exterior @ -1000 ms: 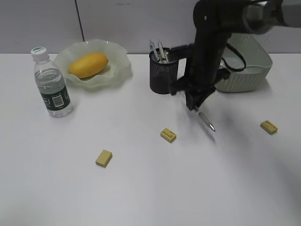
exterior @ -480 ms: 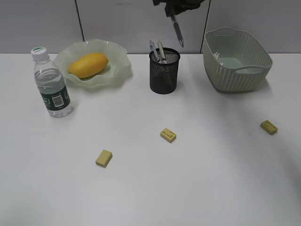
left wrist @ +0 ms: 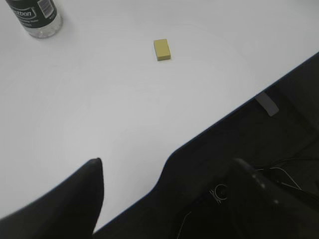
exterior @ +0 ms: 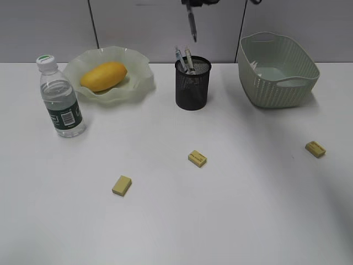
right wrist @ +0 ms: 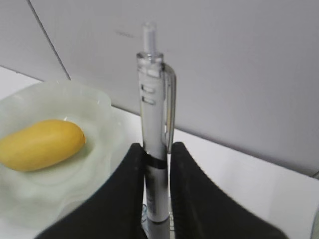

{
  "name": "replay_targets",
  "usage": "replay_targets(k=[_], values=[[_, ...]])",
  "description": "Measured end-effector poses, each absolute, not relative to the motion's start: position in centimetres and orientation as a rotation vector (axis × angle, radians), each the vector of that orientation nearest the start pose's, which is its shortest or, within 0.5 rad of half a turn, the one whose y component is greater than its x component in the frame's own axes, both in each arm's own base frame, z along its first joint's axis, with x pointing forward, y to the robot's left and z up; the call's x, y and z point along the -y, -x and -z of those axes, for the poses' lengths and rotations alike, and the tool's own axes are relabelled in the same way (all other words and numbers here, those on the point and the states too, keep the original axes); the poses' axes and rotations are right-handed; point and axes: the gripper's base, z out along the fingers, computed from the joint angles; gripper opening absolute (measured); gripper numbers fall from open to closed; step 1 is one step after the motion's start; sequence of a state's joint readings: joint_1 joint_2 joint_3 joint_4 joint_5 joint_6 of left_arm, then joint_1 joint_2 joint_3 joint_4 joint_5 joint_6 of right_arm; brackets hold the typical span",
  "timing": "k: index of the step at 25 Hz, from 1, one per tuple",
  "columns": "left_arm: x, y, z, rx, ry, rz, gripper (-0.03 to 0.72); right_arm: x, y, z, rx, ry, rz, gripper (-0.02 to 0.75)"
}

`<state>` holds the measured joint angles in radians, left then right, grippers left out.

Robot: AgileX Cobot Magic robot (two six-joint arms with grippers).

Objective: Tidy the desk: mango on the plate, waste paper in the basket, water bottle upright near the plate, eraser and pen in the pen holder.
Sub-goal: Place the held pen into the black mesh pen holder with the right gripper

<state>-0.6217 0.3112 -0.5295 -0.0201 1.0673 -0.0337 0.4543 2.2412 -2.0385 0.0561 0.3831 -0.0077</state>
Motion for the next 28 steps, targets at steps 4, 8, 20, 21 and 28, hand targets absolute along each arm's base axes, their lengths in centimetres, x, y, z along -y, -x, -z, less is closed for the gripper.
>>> replay_targets(k=[4,8,20,21,28], values=[[2.5,-3.3,-28.0,-2.258,-0.681,0.347,0.587,-24.1,-48.9,-23.2,-2.116,0.451,-0.314,0.134],[2.5,-3.3,-28.0,-2.258,-0.681,0.344,0.587,-24.2,-49.0,-20.7,-2.199,0.470,-0.298,0.134],[2.5,-3.3,-28.0,-2.258,-0.682,0.342,0.587,-24.1,-48.9,-20.3,-2.234,0.479,-0.292,0.391],[2.5,-3.3,-28.0,-2.258,-0.682,0.342,0.587,-24.1,-48.8,-20.3,-2.244,0.482,-0.291,0.418],[2.5,-3.3,-28.0,-2.258,-0.682,0.342,0.587,-23.5,-47.5,-21.3,-2.376,0.521,-0.265,0.459]])
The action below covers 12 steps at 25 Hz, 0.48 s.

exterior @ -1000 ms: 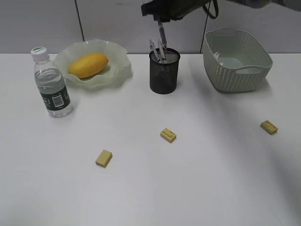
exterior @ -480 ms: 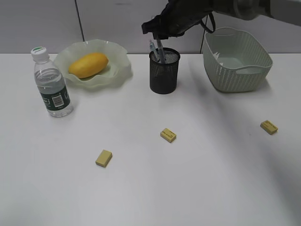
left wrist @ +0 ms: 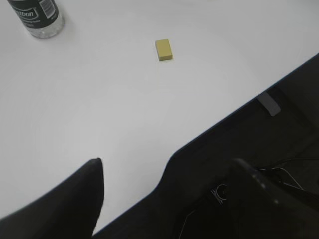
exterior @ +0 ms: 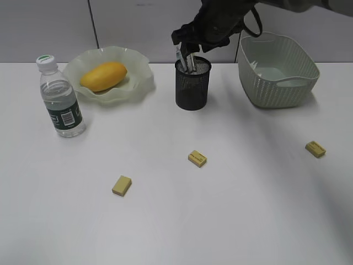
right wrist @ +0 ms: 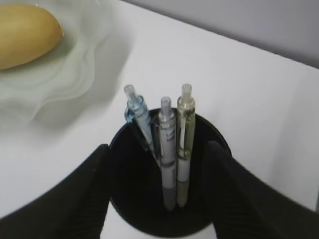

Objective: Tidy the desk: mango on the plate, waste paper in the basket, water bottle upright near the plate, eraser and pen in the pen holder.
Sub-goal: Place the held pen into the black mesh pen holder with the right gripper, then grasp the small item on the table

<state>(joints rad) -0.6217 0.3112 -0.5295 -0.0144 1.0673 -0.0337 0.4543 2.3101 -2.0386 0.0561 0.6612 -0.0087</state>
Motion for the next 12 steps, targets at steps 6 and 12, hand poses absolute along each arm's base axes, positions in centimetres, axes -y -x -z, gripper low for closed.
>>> replay_targets(k=[6,12], values=[[2.5,-3.3,-28.0,-2.258,-0.682,0.342,0.587,-21.9,-45.0,-22.6,-2.609,0.621,-0.132,0.459],[2.5,-3.3,-28.0,-2.258,-0.682,0.342,0.587,-20.6,-43.4,-22.3,-2.802,0.688,0.008,0.459]])
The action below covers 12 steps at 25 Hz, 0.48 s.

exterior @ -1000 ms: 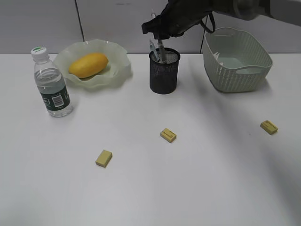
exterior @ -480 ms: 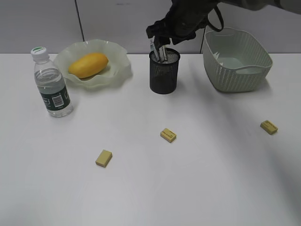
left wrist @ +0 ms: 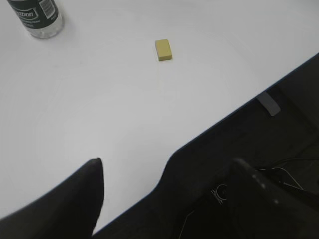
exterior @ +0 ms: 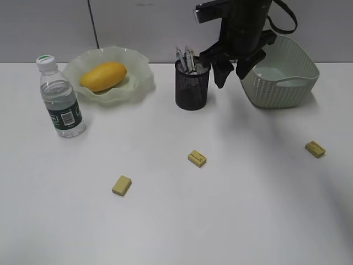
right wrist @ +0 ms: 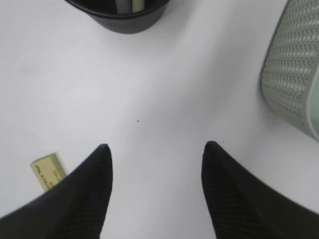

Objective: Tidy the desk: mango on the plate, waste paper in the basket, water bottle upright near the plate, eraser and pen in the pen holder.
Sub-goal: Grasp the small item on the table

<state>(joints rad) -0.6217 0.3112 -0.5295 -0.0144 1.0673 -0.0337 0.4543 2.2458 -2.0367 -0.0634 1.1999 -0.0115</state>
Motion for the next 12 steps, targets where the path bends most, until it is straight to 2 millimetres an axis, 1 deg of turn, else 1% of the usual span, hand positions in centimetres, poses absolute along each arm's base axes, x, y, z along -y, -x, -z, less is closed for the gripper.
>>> replay_targets(k=[3,7,10,12], values=[[2.5,-3.3,-28.0,-2.257,-0.682,0.342,0.587,-20.6,-42.5,-23.2,-2.816,0.675,-0.052,0.459],[2.5,-3.3,-28.0,-2.257,-0.682,0.342,0.587,-19.9,-40.6,-26.3,-2.788,0.657,-0.108,0.459],[2.5,-3.3,-28.0,-2.257,-0.682,0.342,0.587,-19.0,-38.4,-28.9,-2.763,0.642,-0.127,0.459],[2.5,-3.3,-28.0,-2.257,-0.682,0.342,0.587,-18.0,-36.5,-30.4,-2.755,0.631,-0.132,0.459]])
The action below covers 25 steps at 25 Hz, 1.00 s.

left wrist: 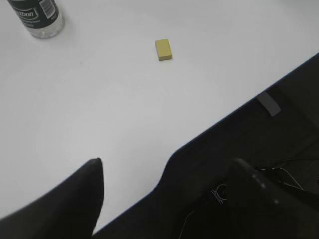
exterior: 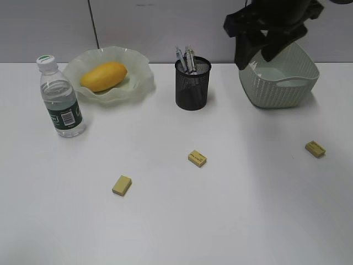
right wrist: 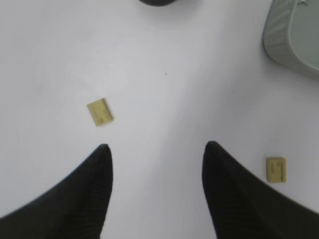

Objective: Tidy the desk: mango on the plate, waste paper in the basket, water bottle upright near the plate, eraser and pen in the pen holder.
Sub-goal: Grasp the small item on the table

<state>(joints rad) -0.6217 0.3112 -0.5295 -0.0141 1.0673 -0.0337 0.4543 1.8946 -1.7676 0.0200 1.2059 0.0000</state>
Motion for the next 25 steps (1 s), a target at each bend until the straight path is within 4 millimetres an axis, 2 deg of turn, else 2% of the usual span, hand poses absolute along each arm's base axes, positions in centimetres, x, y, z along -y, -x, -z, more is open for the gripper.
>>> replay_targets(k=[4,15,23,25], values=[[2.5,-3.3,-28.0,-2.257,-0.682,0.342,0.587,-15.8,-31.8,-32.5,-2.754,0.621,-0.137,0.459],[2.5,-3.3,-28.0,-2.257,-0.682,0.342,0.587,-9.1,-18.2,-34.7,-2.675,0.604,-0.160,0.459],[2.5,-3.3,-28.0,-2.257,-0.682,0.342,0.587,-5.4,-10.7,-35.6,-2.491,0.575,-0.195,0.459],[2.5,-3.3,-28.0,-2.257,-0.682,0.342,0.587,-4.7,-9.4,-35.1,-2.455,0.566,-0.202,0.459]])
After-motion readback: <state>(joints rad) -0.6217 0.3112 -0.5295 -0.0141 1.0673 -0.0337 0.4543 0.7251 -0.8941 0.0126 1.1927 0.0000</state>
